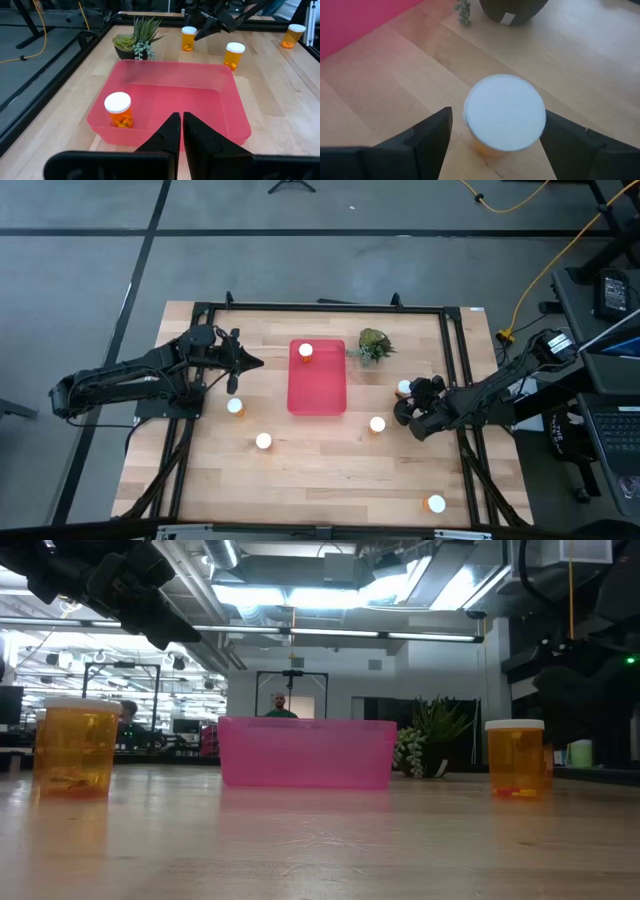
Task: Pick and place pill bottles into a basket
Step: Put the orange pill bottle into the red bin
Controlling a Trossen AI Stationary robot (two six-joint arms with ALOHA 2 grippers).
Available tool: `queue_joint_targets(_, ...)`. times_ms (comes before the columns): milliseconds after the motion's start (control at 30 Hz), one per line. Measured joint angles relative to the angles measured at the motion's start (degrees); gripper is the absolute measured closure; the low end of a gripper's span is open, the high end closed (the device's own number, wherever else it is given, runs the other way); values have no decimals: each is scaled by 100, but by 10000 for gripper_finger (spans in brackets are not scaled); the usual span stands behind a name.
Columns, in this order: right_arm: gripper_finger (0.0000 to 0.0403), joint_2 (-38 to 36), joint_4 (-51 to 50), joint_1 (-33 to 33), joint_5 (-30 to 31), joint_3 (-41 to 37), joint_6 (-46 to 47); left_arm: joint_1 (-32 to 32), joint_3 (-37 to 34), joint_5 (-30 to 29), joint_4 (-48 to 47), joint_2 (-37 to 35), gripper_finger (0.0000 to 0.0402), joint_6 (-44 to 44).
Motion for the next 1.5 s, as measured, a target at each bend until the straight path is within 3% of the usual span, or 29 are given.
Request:
queue_joint_targets(300,120,0,-23,-99,-22,0,-73,0,0,2,-2,0,388,0)
queue_joint_targets(700,193,0,-32,-97,-35,0,-69,0,0,2,-2,0,388,-2)
queue_joint_targets(1133,189,0,-31,-97,-37,70,-105,0,0,2,-4,-2,387,-6)
queue_joint_targets(1500,189,0,-34,-95,-35,877,-1292,1,0,2,-2,-1,388,1)
